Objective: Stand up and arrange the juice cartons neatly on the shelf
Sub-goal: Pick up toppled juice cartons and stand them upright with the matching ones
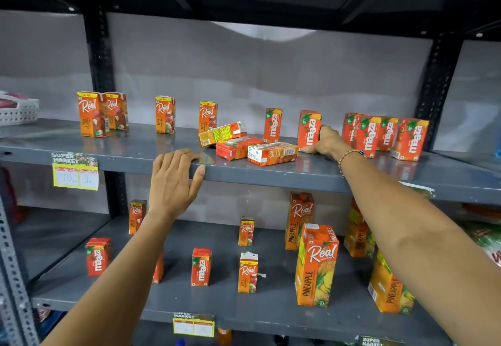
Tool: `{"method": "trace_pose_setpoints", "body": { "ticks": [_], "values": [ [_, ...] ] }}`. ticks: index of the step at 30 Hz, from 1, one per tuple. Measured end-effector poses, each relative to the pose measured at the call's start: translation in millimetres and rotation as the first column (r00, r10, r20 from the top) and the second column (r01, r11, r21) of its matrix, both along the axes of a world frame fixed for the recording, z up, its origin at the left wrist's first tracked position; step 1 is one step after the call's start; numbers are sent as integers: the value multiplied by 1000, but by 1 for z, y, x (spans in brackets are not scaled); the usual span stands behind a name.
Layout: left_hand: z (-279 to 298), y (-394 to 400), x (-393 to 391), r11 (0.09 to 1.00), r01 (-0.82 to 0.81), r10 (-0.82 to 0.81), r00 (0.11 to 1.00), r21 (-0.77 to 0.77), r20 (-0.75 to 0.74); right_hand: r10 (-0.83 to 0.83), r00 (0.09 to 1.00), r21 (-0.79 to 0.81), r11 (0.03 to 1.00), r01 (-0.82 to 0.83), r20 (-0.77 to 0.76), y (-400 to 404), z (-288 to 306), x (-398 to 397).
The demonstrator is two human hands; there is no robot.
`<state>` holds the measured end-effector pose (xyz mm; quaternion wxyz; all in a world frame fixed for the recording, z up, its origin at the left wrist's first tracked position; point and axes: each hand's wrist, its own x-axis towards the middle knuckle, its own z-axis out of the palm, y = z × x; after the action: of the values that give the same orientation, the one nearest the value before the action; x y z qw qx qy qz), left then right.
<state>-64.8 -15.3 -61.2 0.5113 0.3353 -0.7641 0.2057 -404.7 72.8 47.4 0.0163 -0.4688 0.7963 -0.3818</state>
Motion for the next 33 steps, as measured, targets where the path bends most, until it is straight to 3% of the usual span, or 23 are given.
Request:
{"method": "trace_pose_setpoints", "body": {
  "ticks": [9,12,14,16,18,21,23,26,29,33],
  "values": [
    [2,-1,4,1000,22,-22,999,7,36,-58,998,83,995,55,37,13,4,9],
    [2,-6,10,1000,-5,5,1000,-1,10,-147,986,154,975,158,-76,25,9,23],
    [3,-11,17,999,-35,35,999,25,-14,-185,967,54,979,197,-177,30,11,39],
    [3,-16,21,999,-40,40,999,12,7,-121,960,-150,985,84,-253,33,16,64],
    [3,-18,22,999,-36,36,999,-6,23,105,947,-210,962,-174,-302,34,25,94],
    [3,-18,23,999,-31,31,999,-15,29,425,829,43,897,-440,-364,26,34,139],
    [3,-18,25,1000,-11,12,999,-22,42,470,778,266,882,-390,-418,13,37,158],
    [4,-19,29,999,22,-20,998,-47,61,435,744,479,860,-176,-507,-5,39,172],
    [4,-18,30,998,31,-27,997,-53,66,408,706,560,828,-19,-579,-17,40,182],
    [4,-18,30,998,43,-39,997,-52,72,384,713,465,881,-92,-587,-19,41,181]
  ]
}}
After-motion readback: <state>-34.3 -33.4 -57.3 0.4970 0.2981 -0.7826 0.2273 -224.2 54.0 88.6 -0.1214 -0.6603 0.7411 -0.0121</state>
